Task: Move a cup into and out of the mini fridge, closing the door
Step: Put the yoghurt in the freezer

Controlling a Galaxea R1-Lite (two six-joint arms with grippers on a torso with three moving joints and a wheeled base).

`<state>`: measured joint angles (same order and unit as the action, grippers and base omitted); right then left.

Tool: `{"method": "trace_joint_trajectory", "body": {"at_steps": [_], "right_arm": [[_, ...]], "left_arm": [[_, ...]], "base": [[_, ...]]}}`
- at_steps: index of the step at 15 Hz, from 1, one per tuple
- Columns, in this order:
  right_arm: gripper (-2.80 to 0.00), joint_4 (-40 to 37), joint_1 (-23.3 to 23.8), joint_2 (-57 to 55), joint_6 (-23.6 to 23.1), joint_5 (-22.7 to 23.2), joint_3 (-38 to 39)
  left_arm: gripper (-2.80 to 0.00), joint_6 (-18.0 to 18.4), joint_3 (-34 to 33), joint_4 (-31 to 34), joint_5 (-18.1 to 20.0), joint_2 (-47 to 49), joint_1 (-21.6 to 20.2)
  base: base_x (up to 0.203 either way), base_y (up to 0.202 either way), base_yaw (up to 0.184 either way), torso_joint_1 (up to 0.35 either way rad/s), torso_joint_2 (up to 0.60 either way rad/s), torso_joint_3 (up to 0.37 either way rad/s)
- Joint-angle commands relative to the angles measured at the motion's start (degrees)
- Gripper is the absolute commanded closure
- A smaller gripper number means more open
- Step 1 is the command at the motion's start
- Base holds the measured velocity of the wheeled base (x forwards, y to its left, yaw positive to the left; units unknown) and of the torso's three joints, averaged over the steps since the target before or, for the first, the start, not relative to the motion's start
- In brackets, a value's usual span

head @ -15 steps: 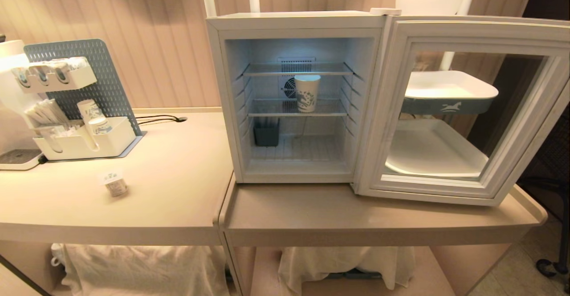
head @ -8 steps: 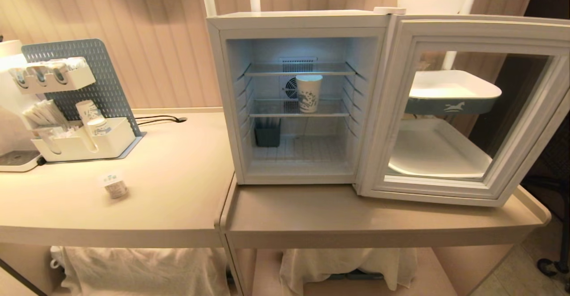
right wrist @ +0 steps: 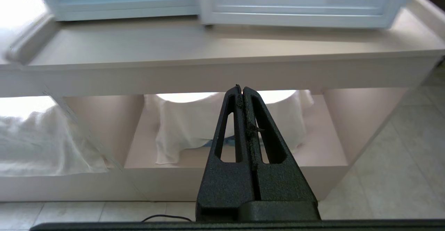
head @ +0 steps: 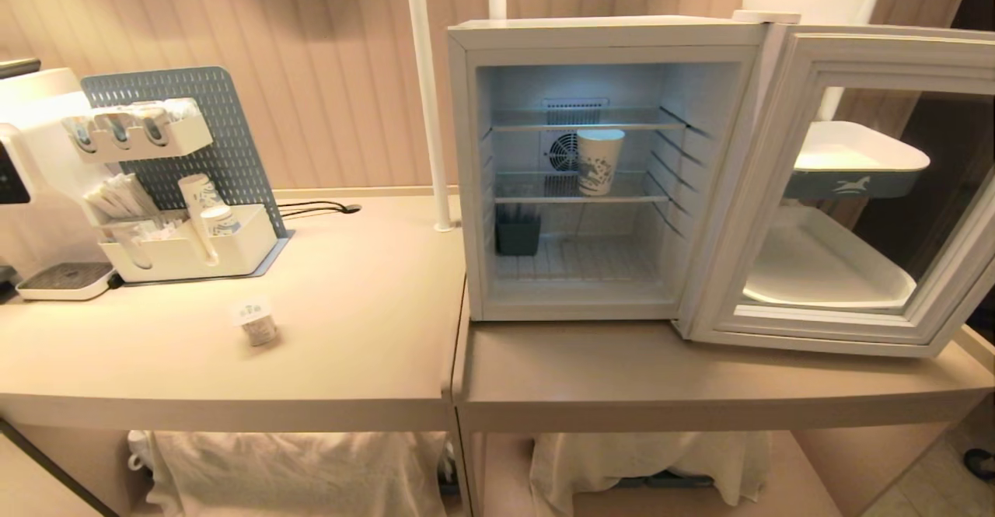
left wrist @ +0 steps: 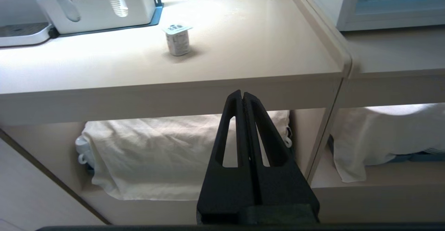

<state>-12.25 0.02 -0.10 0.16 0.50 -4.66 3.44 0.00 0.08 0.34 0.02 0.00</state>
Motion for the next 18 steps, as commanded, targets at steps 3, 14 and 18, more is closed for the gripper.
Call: {"method": "trace_joint_trajectory", "body": {"at_steps": [3,14,18], "right_arm": [[0.00,-0.1,0.0,-0.1,0.0,0.0,0.0],[0.00,-0.1,0.0,0.0,0.0,0.0,0.0],[0.00,-0.1,0.0,0.0,0.0,0.0,0.0]], "left_arm": [[0.00,0.3,0.0,-0.1,-0.1,0.0,0.0],[0.00,-0.3,0.0,-0.1,-0.1,0.0,0.0],[0.00,-0.3,0.0,-0.1,-0.1,0.0,0.0]], "base": [[0.000,0.193,0.000,0.001,0.00,0.003],[0.000,0.193,0.001,0.004,0.00,0.001],[0.000,0.193,0.002,0.002,0.00,0.002]]}}
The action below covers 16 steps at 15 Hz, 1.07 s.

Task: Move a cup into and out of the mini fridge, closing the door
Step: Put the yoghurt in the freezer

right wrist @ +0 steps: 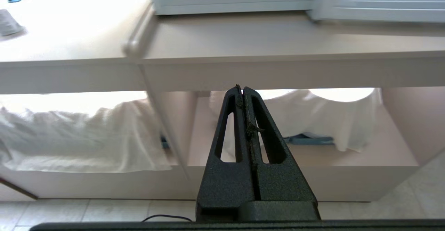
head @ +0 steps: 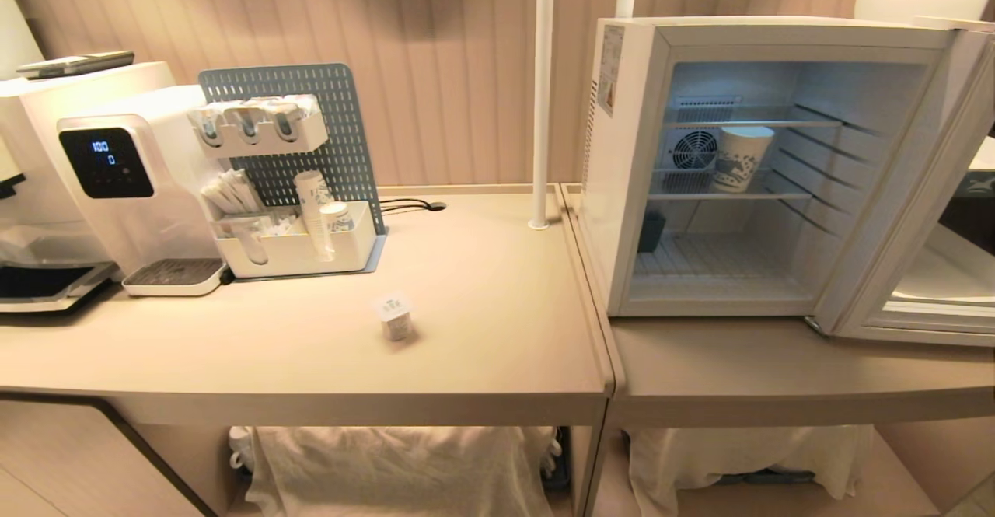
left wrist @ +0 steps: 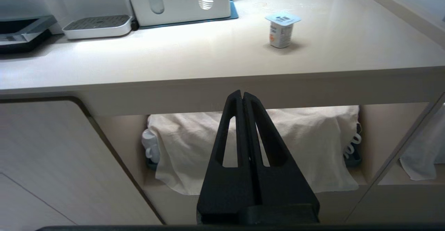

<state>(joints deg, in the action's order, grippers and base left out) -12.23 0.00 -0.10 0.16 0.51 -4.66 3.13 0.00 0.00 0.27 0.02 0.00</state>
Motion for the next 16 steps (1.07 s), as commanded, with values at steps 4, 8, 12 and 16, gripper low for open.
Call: {"method": "trace_joint_trajectory", "body": {"at_steps": [4,8,12,16], "right_arm": [[0.00,-0.1,0.0,0.0,0.0,0.0,0.0],[0.00,-0.1,0.0,0.0,0.0,0.0,0.0],[0.00,-0.1,0.0,-0.1,0.0,0.0,0.0],[0.00,-0.1,0.0,0.0,0.0,0.0,0.0]], "left_arm": [[0.00,0.0,0.0,0.0,0.0,0.0,0.0],[0.00,-0.2,0.0,0.0,0.1,0.0,0.0],[0.00,-0.2,0.0,0.1,0.1,0.0,0.0],[0.00,-0.3,0.0,0.1,0.1,0.0,0.0]], "base": [[0.000,0.190,0.003,0.001,0.00,0.005],[0.000,0.193,0.001,0.003,0.00,0.002],[0.000,0.190,0.000,0.002,0.00,0.000],[0.000,0.193,0.001,0.001,0.00,0.000]]}}
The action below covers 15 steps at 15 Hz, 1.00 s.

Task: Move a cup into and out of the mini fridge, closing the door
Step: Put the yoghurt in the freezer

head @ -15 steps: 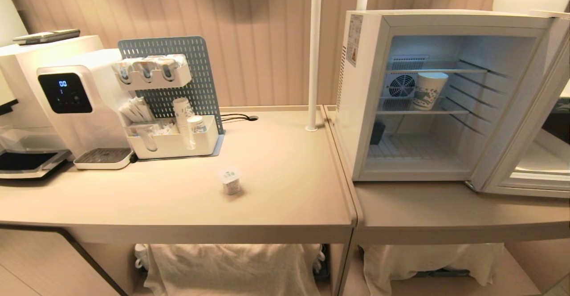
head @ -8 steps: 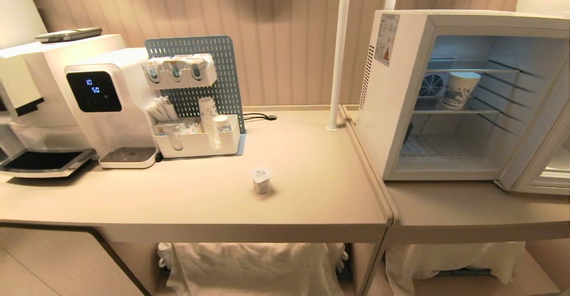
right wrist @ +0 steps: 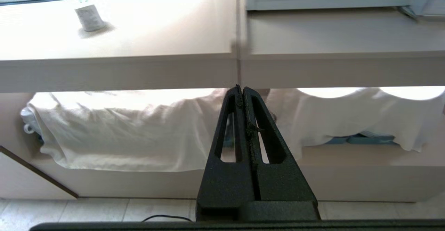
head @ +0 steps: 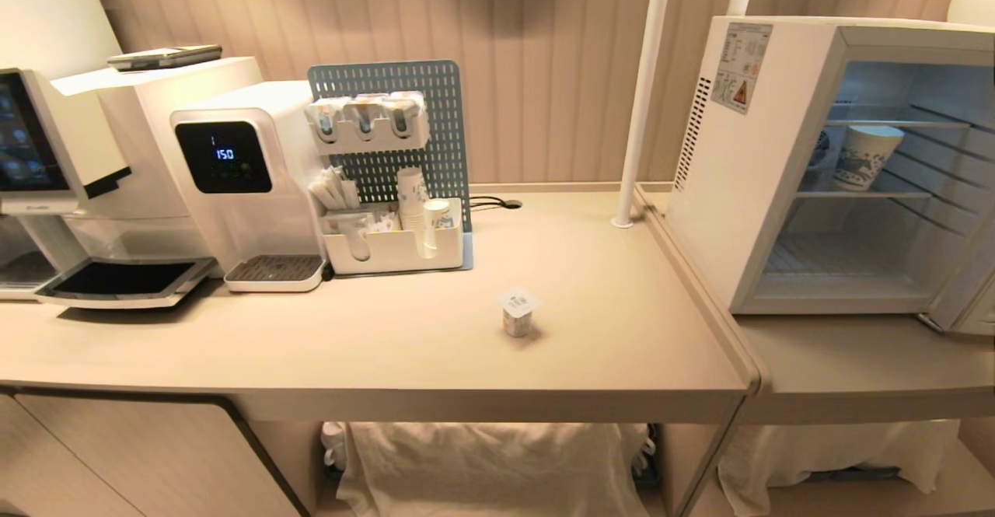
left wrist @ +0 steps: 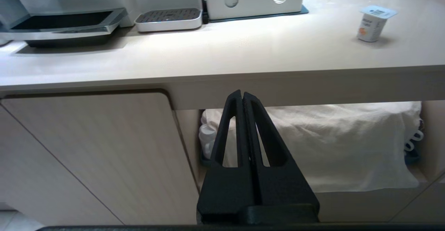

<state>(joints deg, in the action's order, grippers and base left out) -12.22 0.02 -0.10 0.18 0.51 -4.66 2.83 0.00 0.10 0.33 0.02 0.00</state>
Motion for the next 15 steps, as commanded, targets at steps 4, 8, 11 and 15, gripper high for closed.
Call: {"method": "trace_joint_trajectory", "body": {"at_steps": [4,8,11,15], "right_arm": [[0.00,-0.1,0.0,0.0,0.0,0.0,0.0],[0.00,-0.1,0.0,0.0,0.0,0.0,0.0],[0.00,-0.1,0.0,0.0,0.0,0.0,0.0],[0.00,0.0,0.0,0.1,0.0,0.0,0.0]], "left_arm": [[0.00,0.1,0.0,-0.1,0.0,0.0,0.0],[0.00,0.0,0.0,-0.1,0.0,0.0,0.0],[0.00,0.1,0.0,-0.1,0.0,0.0,0.0],[0.00,0.4,0.0,-0.1,-0.1,0.0,0.0]], "base": [[0.000,0.193,0.001,0.002,0.00,0.002],[0.000,0.194,0.002,0.001,0.00,0.004],[0.000,0.194,0.001,0.004,0.00,0.003],[0.000,0.175,0.001,0.003,0.00,0.002]]}}
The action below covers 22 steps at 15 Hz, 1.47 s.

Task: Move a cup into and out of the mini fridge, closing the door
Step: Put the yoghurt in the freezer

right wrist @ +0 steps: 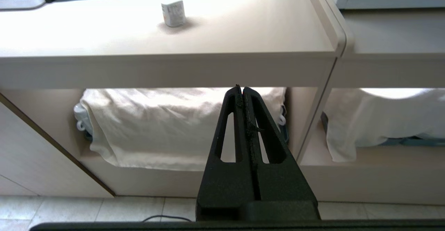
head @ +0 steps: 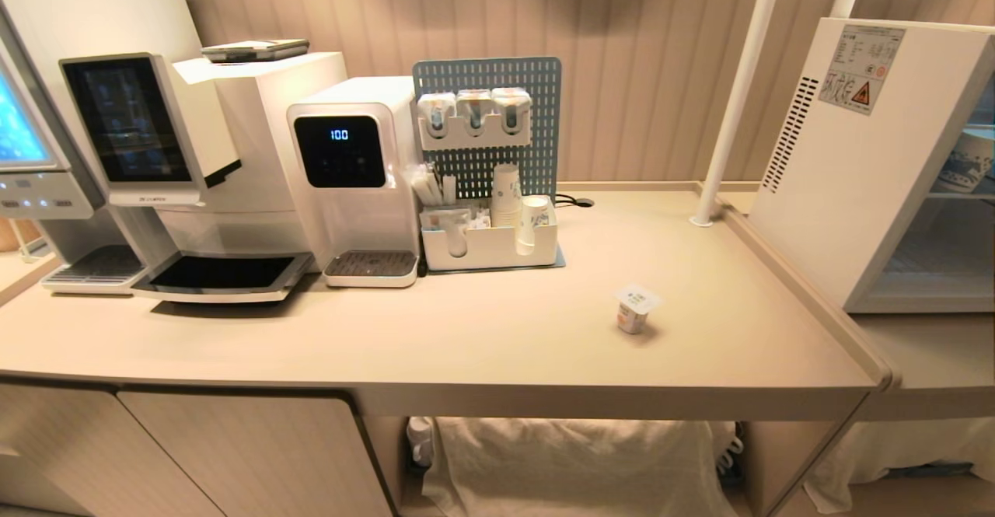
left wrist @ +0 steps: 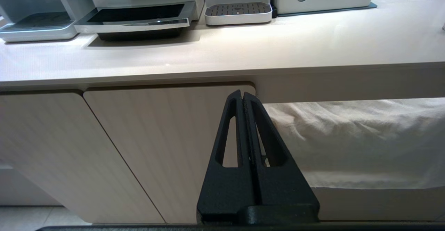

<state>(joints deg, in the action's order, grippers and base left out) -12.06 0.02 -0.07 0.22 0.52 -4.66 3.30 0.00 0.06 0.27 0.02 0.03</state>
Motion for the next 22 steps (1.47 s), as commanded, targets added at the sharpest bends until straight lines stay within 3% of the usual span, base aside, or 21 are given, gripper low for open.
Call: {"method": "trace_joint_trajectory", "body": {"at_steps": [1,5,9,12,15,18,19,22], "right_arm": [[0.00,0.4,0.0,0.0,0.3,0.0,-0.6],[0.00,1.7,-0.1,-8.9,1.4,0.3,-16.9],[0.00,9.3,-0.3,-39.1,1.1,1.7,-22.4],[0.00,22.4,0.1,-63.2,-2.3,6.0,-18.8],[0.00,35.5,2.1,-86.4,-7.3,14.8,-15.3],[0.00,57.8,4.5,-109.7,-12.5,22.2,-13.6],[0.00,67.2,4.9,-116.9,-13.7,23.2,-13.6],[0.00,89.1,3.1,-136.7,-17.9,19.4,-18.5]], "left_arm": [[0.00,0.0,0.0,0.0,0.0,0.0,0.0],[0.00,-0.1,0.0,-0.1,0.0,0.0,0.0],[0.00,-0.1,0.0,-0.1,0.0,0.0,0.0],[0.00,0.0,0.0,-0.1,0.0,0.0,0.0],[0.00,0.1,0.0,-0.1,0.0,0.0,0.0],[0.00,0.0,0.0,-0.1,0.0,0.0,0.0],[0.00,-0.1,0.0,-0.1,0.0,0.0,0.0],[0.00,-0.4,0.0,0.1,0.2,0.0,0.0]], "base": [[0.000,0.077,0.007,0.002,0.00,0.002],[0.000,0.000,0.000,0.000,0.00,0.000],[0.000,0.000,0.000,0.000,0.00,0.000],[0.000,0.000,0.000,0.000,0.00,0.000],[0.000,0.000,0.000,0.000,0.00,0.000],[0.000,0.000,0.000,0.000,0.00,0.000],[0.000,0.000,0.000,0.000,0.00,0.000],[0.000,0.000,0.000,0.000,0.00,0.000]]}}
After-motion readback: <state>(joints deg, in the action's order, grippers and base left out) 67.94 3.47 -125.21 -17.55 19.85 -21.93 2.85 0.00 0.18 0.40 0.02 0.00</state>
